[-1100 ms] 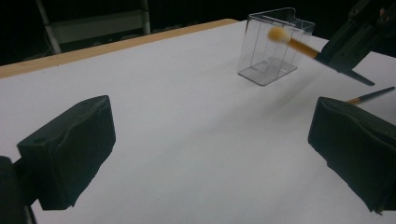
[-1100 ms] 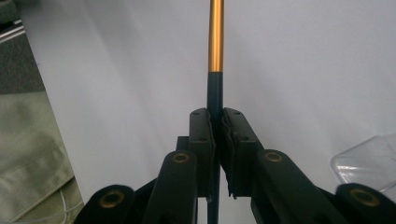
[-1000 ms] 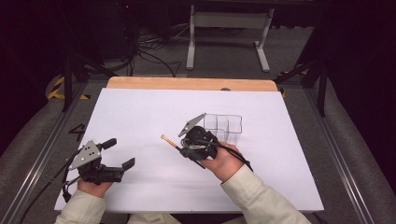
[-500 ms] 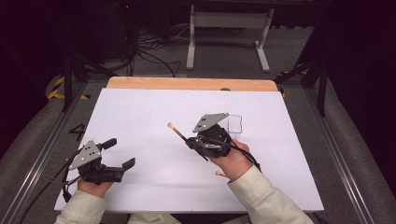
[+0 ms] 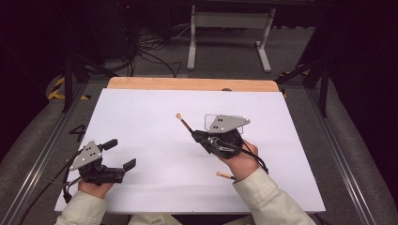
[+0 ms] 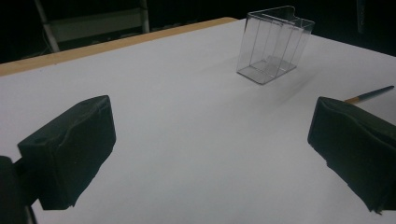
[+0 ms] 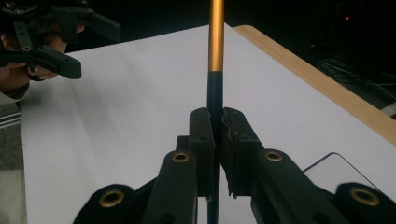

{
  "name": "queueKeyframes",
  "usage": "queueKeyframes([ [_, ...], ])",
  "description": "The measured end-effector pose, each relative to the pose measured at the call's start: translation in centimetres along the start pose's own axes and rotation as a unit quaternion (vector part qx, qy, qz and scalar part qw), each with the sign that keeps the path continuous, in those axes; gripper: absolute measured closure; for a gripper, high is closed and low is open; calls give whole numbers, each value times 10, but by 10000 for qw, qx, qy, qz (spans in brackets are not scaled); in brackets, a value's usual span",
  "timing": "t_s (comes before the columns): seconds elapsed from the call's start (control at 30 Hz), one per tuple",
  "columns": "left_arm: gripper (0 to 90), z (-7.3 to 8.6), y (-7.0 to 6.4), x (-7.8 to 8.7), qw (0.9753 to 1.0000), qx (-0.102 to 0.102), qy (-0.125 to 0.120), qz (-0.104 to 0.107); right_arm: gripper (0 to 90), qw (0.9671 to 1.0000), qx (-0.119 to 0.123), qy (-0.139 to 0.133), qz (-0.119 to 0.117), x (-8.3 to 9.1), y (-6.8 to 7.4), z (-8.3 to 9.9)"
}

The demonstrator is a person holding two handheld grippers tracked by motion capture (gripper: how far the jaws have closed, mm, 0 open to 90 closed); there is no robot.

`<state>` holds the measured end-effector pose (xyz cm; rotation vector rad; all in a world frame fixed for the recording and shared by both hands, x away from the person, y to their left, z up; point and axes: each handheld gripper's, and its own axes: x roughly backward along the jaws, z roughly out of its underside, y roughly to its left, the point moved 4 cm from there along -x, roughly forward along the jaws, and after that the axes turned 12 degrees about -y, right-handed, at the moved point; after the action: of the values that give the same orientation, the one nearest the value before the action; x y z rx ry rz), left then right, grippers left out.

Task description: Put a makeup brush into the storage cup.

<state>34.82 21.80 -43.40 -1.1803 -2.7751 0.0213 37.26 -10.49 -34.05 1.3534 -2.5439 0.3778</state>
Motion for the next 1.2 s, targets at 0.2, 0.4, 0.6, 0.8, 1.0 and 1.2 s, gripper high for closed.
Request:
queueKeyframes([
  [0.2,17,0,0,0,10000,6,0,-4,832,9994,-61,-347,52,8,-7,-2],
  [0.4,17,0,0,0,10000,14,-5,9,832,9972,-110,-730,85,16,-14,-3],
  [0.6,17,0,0,0,10000,12,1,2,831,9947,-103,-1004,193,22,-23,-1],
  [0.8,17,0,0,0,10000,14,-3,7,831,9923,-240,-1179,301,27,-32,1],
  [1.0,17,0,0,0,10000,9,2,-2,830,9902,-335,-1279,442,33,-42,3],
  [1.2,17,0,0,0,10000,9,7,3,830,9876,-444,-1399,555,37,-53,4],
])
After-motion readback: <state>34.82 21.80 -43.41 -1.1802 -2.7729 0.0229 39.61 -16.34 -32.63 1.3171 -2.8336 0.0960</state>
